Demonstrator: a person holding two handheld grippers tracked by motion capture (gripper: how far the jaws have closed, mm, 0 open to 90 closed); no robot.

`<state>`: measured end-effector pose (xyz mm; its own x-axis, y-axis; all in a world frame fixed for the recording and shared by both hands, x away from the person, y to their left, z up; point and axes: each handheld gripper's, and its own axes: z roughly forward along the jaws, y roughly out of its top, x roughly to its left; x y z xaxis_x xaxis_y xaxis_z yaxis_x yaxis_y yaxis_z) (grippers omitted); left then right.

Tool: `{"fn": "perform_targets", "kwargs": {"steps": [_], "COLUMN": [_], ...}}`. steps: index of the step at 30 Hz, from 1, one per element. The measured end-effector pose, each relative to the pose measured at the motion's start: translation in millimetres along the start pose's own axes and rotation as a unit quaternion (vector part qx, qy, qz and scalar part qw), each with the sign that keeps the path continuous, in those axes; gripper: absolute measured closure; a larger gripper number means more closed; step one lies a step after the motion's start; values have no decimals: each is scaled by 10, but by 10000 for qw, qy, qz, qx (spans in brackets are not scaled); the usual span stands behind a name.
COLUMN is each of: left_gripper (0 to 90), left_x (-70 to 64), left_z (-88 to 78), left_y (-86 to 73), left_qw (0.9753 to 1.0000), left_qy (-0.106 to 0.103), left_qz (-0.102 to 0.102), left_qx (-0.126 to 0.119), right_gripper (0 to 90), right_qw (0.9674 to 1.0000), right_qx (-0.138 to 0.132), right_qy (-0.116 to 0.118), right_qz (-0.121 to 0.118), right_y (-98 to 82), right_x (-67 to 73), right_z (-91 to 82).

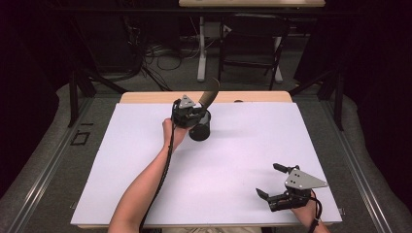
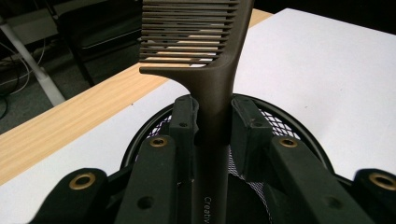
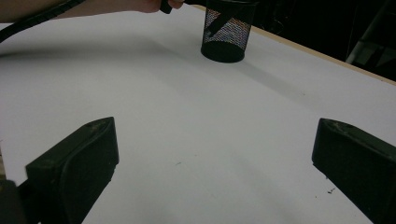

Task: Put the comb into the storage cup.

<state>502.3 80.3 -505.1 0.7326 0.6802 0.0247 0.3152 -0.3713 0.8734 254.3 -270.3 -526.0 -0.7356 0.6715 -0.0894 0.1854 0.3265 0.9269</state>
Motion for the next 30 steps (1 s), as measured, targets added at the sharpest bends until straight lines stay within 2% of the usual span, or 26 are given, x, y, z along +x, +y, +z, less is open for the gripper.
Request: {"fn": "perform_targets", "kwargs": {"steps": [19, 26, 30], "left_gripper": [707, 436, 360], "left_x": [-13, -1, -8], "left_z": [15, -62, -143], "left_y": [-14, 16, 63], "left_qw": [9998, 9998, 9997], "left_qy": [-13, -130, -206], "left_qz": [21, -151, -154], "left_qx": [172, 65, 0], "right_gripper": [2, 2, 2], "right_qw": [10000, 10000, 10000], "right_qx": [13, 12, 14], "right_qy": [10, 18, 16], "right_qz": [-8, 6, -16], "right_y": [0, 0, -1], "right_x": [0, 1, -2], "right_z": [1, 4, 7]}}
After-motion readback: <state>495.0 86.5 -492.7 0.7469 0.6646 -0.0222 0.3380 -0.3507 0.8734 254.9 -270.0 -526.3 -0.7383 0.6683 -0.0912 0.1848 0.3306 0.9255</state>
